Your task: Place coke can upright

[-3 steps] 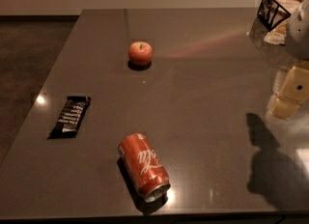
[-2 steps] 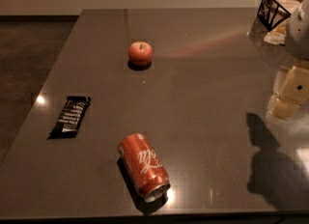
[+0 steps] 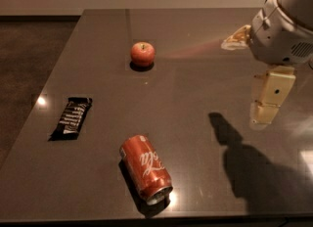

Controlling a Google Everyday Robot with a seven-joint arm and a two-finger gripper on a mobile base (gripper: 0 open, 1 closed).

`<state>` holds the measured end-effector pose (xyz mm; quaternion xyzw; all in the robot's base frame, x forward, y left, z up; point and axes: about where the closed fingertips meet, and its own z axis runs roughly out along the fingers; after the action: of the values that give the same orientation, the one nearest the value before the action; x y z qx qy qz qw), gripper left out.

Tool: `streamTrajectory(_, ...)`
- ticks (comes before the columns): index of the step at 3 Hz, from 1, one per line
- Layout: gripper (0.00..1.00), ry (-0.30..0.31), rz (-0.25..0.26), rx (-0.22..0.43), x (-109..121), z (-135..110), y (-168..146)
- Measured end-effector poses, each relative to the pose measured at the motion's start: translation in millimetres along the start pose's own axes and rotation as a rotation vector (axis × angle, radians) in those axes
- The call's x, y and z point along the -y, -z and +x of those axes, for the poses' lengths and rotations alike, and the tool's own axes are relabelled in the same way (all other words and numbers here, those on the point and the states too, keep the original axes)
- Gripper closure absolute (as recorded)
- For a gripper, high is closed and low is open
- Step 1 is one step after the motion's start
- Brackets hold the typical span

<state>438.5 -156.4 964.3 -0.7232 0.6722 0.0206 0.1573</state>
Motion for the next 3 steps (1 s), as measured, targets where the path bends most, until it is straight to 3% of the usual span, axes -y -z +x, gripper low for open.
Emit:
streamTrajectory(1,0.00,0.209,-0.055,0.077,-17.7,-34.1,-15.6)
streamTrajectory(3,0.00,0.625,-0.143,0.185,-66.8,-78.9,-33.0)
